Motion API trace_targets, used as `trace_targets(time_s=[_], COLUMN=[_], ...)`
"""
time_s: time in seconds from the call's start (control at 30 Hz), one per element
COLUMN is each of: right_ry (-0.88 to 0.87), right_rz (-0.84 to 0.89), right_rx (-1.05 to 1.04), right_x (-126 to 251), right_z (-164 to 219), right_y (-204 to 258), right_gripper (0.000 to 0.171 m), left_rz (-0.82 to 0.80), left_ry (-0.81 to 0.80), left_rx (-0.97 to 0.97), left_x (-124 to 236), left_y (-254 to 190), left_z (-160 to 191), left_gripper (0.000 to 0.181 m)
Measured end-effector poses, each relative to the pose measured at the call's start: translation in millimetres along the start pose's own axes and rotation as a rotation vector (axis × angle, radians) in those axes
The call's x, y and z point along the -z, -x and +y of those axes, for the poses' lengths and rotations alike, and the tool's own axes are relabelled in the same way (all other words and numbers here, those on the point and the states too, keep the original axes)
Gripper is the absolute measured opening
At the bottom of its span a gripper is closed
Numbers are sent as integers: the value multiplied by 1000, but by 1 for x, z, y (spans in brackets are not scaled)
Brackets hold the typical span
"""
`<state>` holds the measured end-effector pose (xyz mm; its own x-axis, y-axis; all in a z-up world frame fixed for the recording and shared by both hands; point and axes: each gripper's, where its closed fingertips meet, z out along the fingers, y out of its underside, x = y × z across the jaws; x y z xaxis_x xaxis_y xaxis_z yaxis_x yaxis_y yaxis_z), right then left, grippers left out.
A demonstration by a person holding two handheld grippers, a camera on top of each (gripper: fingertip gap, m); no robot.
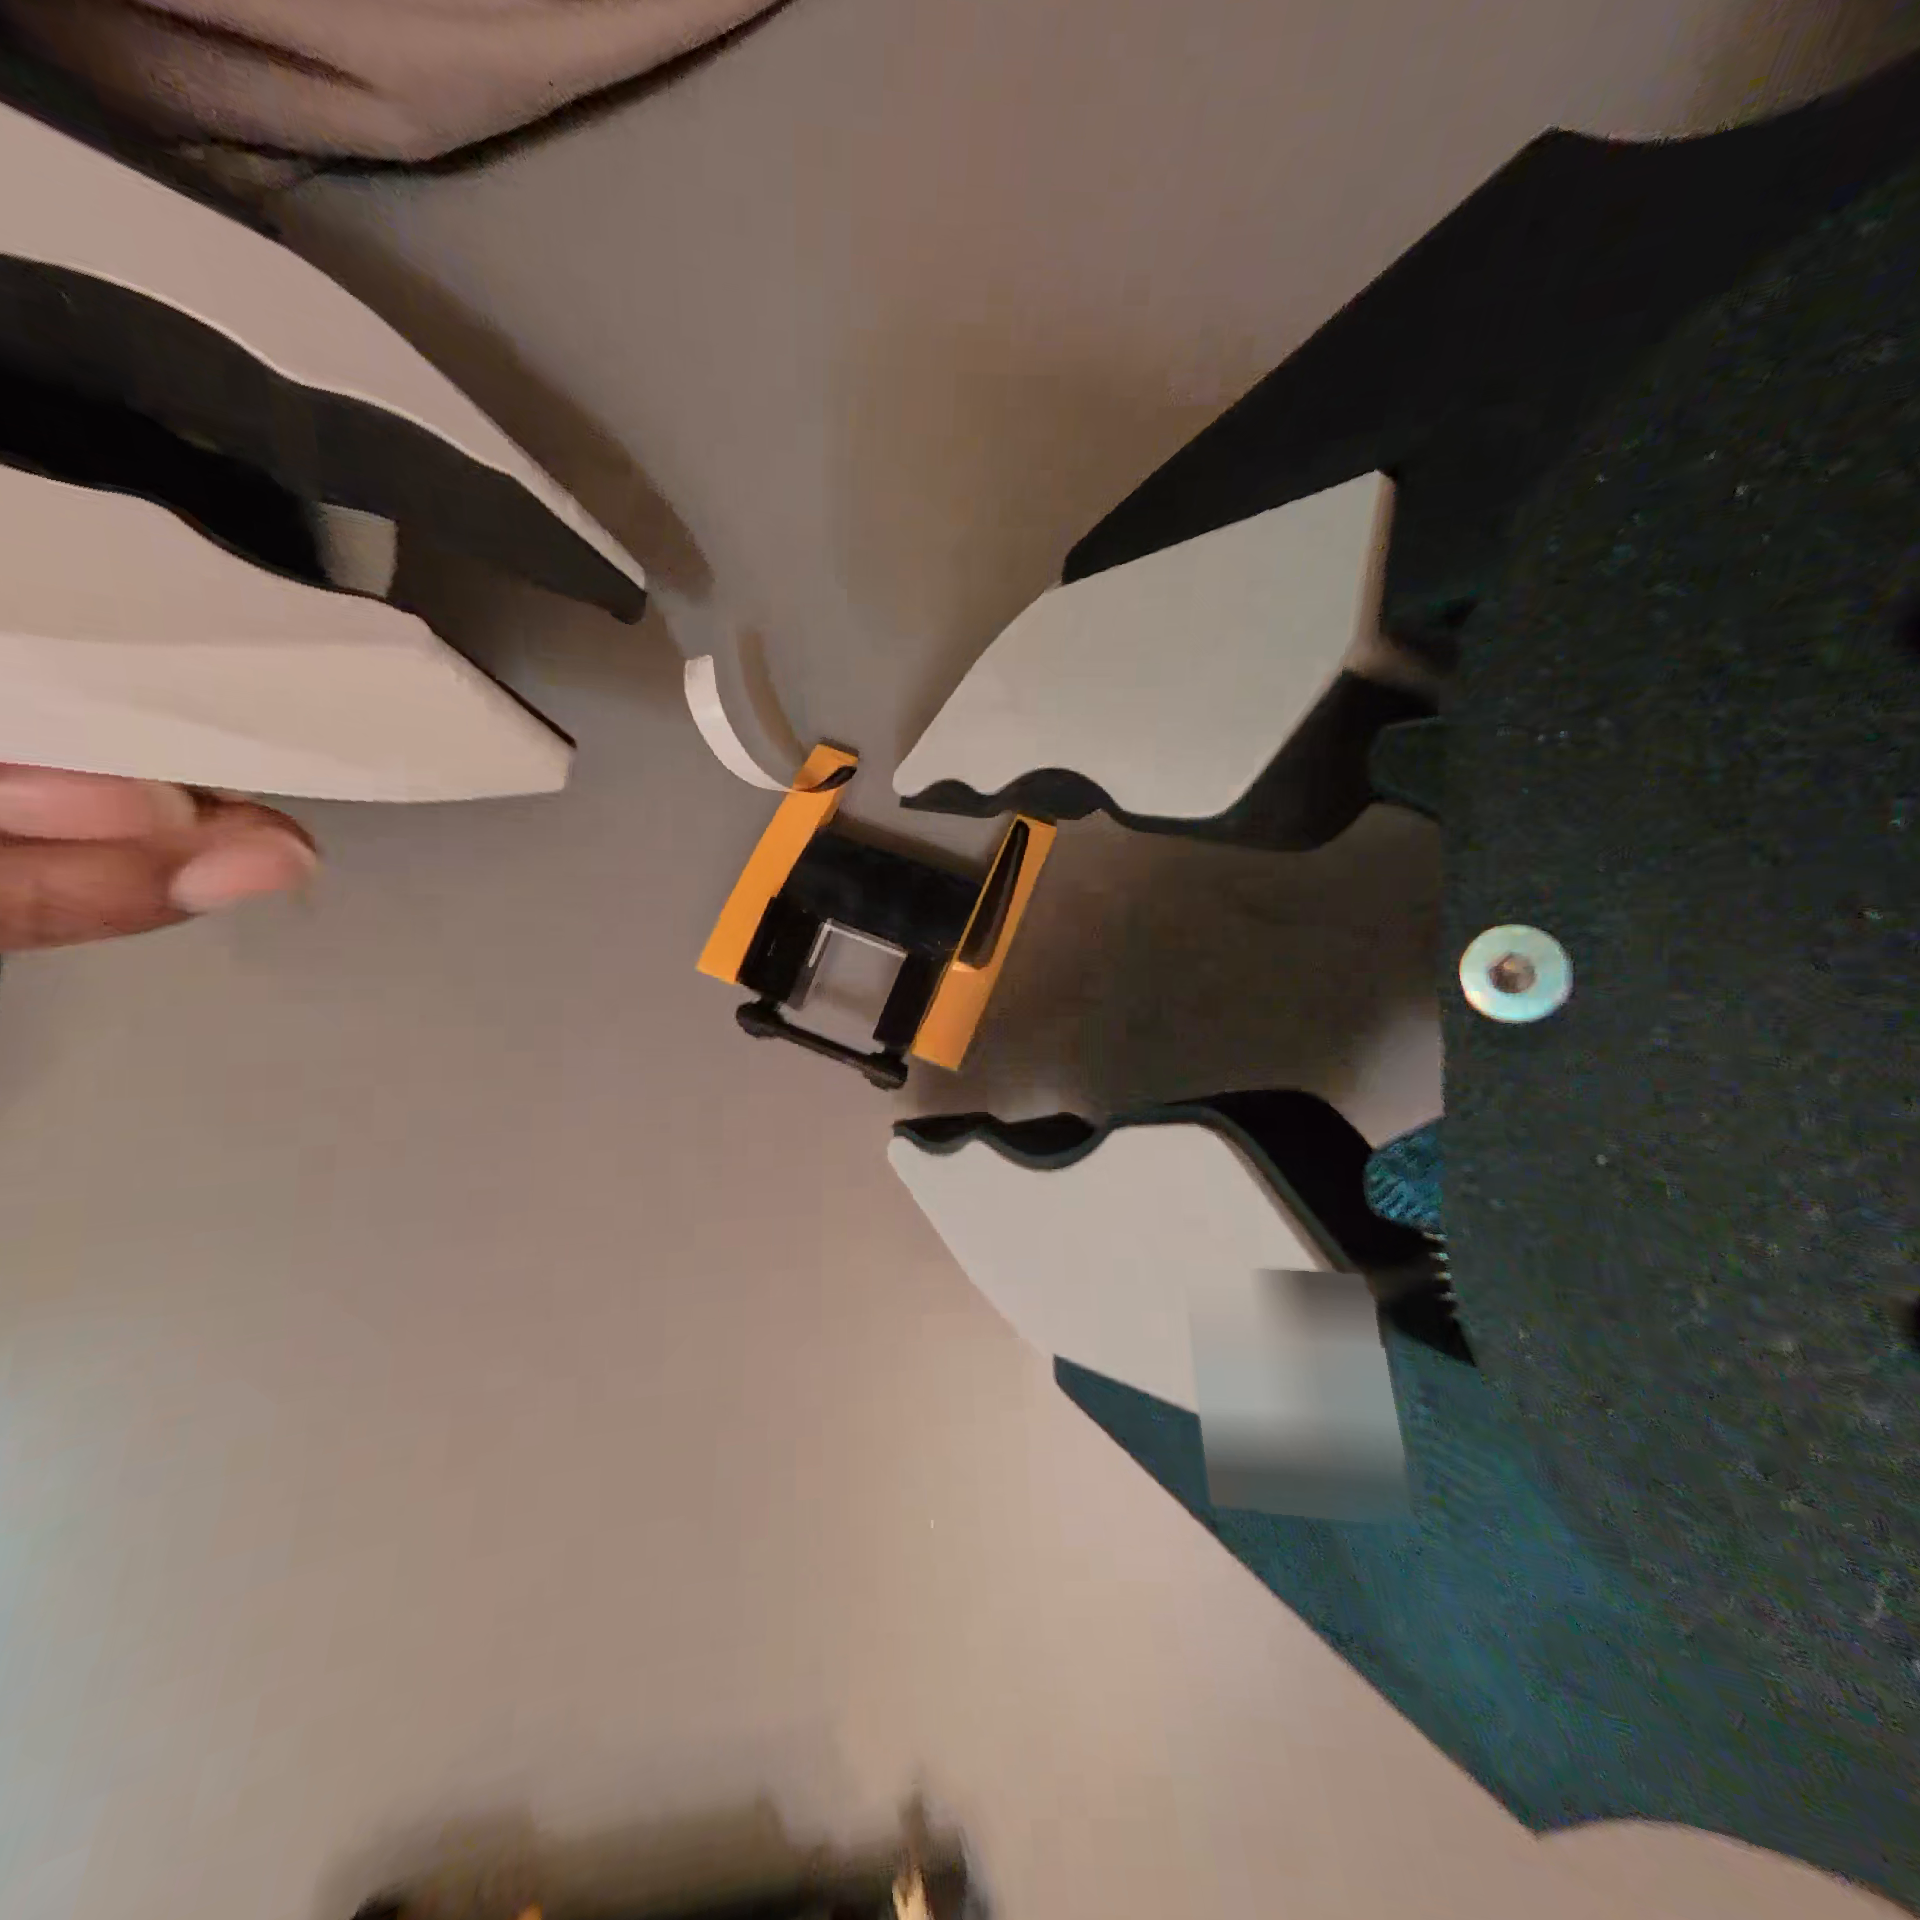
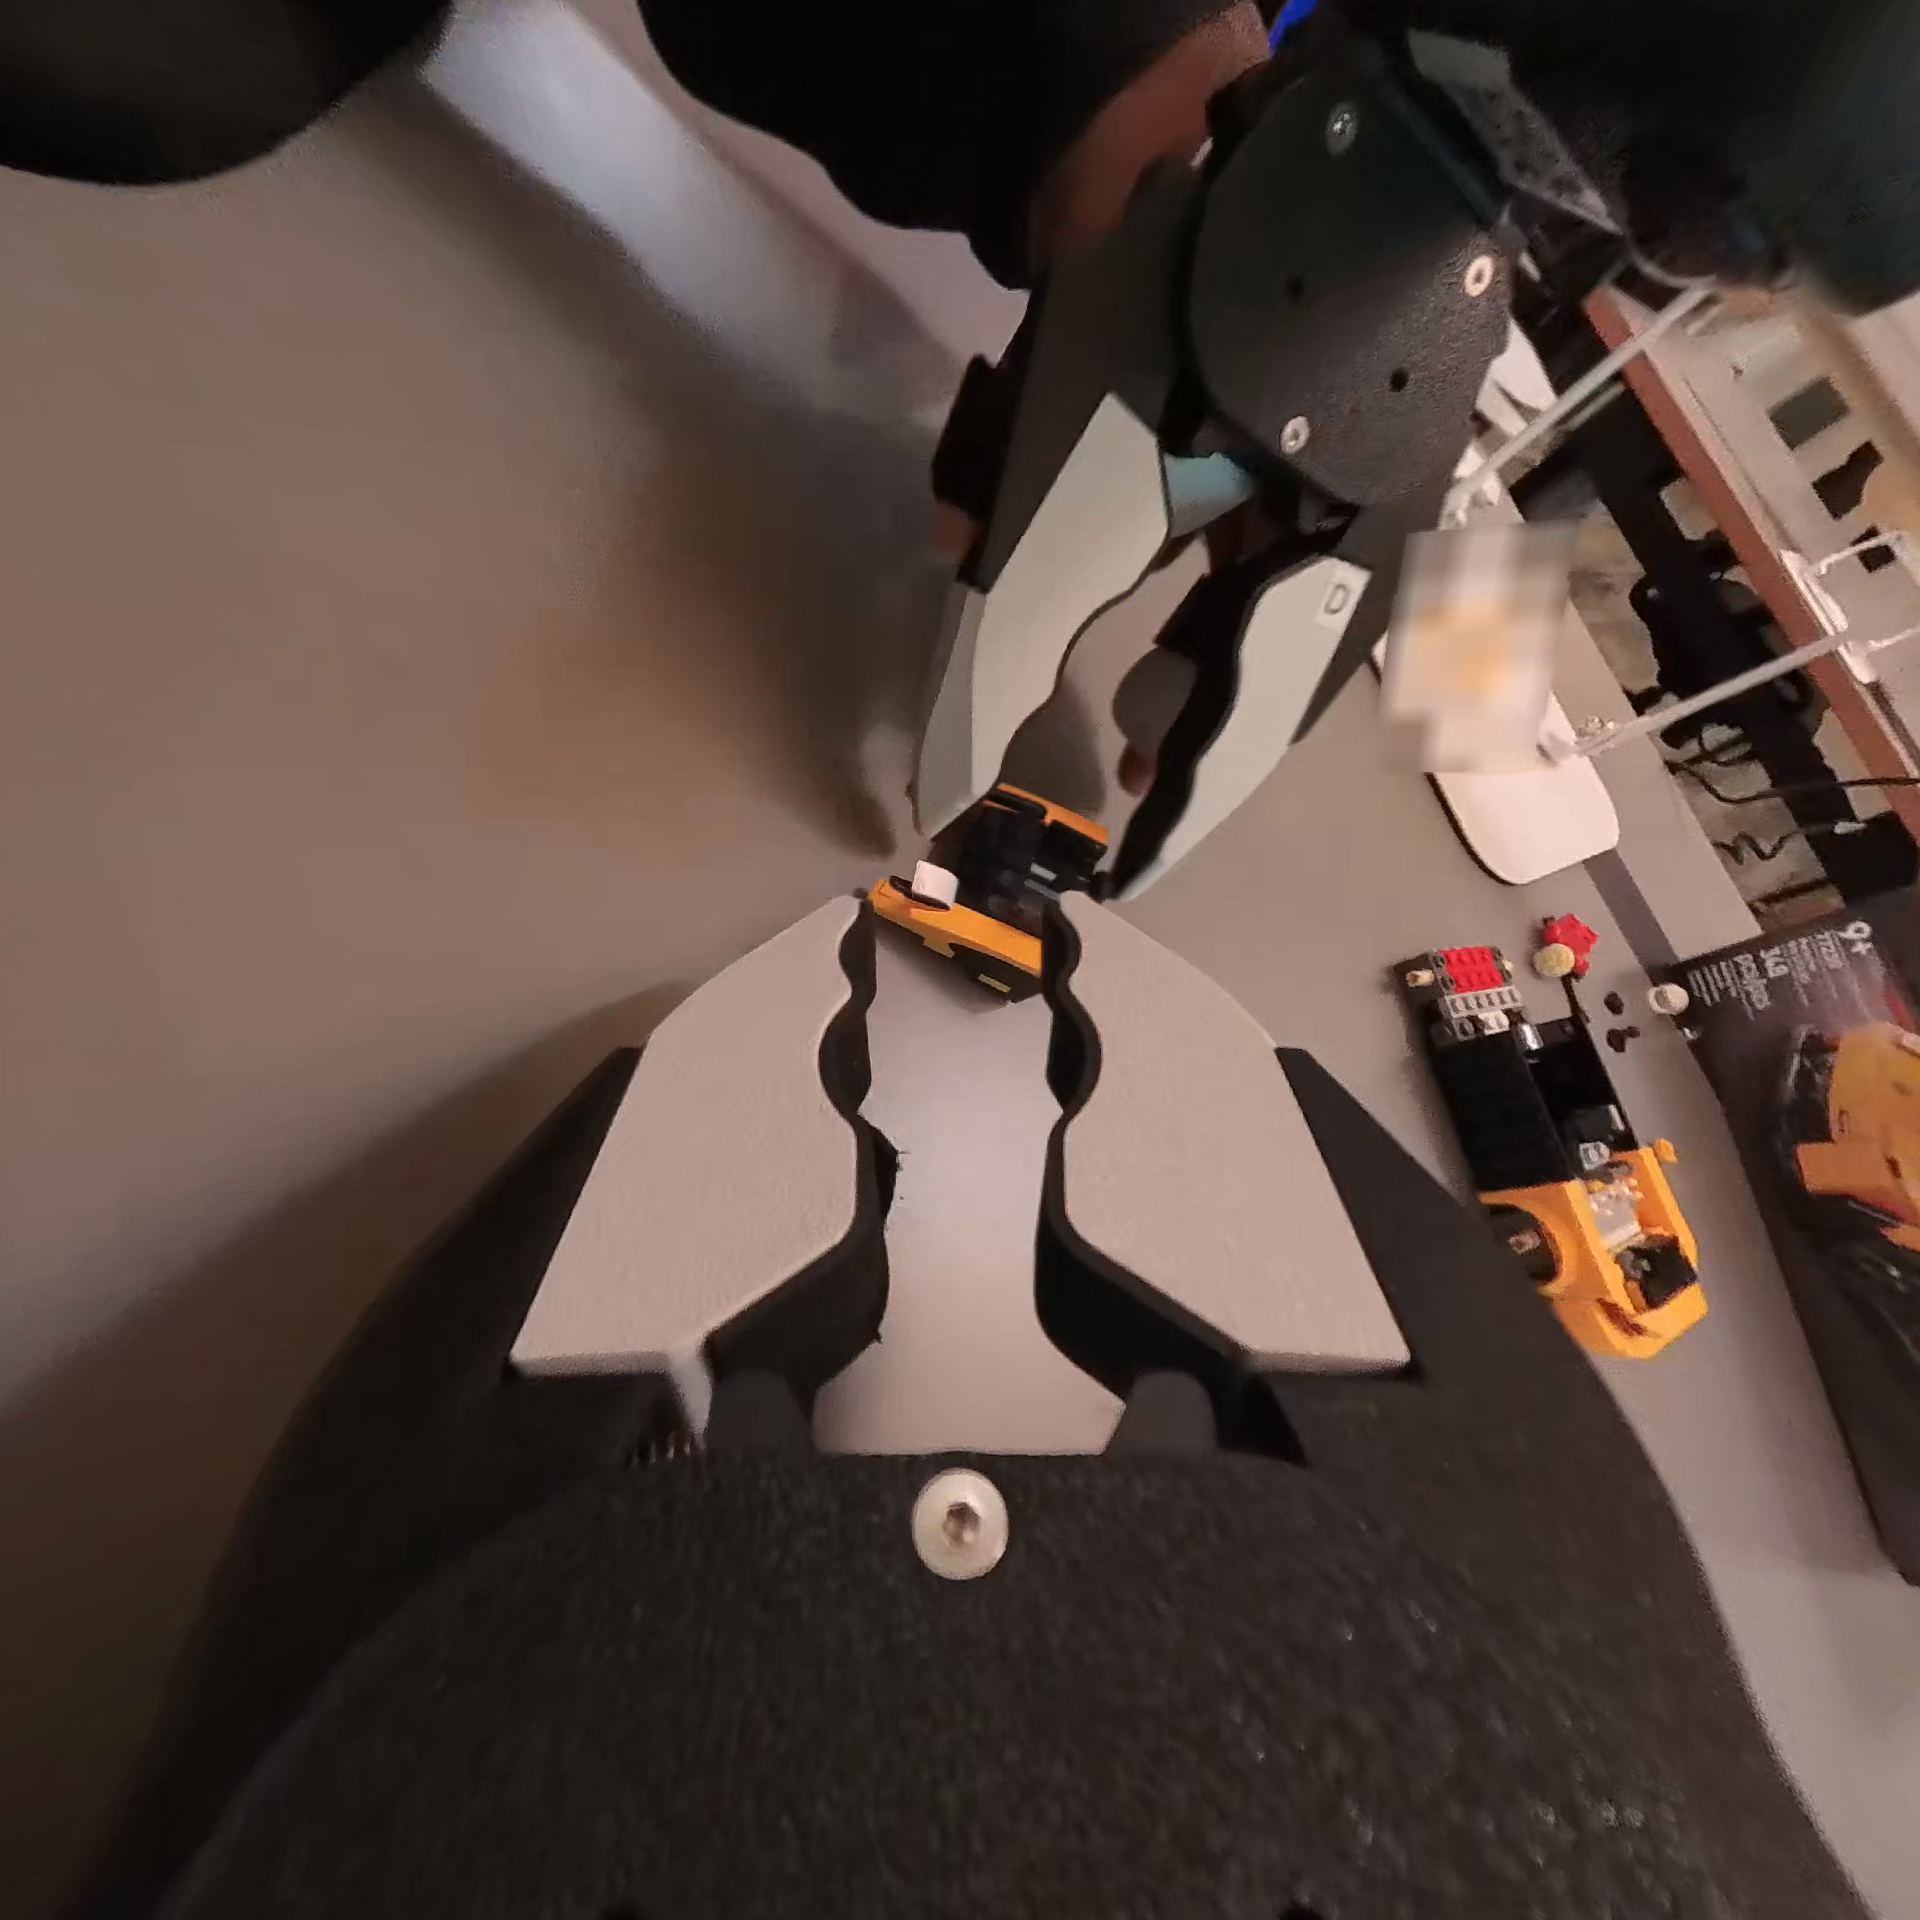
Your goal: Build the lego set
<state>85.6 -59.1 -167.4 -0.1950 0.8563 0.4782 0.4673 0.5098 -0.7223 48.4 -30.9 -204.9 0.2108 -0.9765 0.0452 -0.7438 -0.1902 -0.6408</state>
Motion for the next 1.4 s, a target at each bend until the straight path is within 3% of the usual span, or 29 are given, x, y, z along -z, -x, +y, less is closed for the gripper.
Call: trace_targets(time_s=[0.1,0.4,0.9,1.2,1.4], right_ry=[39,50,72,34,44], right_rz=[-2,21,32,-186,-361], right_rx=[3,89,179,54,-98], right_x=[-6,-11,-12,8,17], right_z=[5,7,7,-9,-20], right_y=[3,-1,-5,7,-14], right_gripper=[30,16,0,0,0], left_rz=[-28,-177,-231,-308,-288], left_ry=[18,51,83,122,119], left_rx=[37,198,289,393,446], left_x=[-6,0,1,9,12], left_y=[-1,-7,-9,-4,-11], left_z=[5,12,13,24,23], left_gripper=[39,37,37,36,37])
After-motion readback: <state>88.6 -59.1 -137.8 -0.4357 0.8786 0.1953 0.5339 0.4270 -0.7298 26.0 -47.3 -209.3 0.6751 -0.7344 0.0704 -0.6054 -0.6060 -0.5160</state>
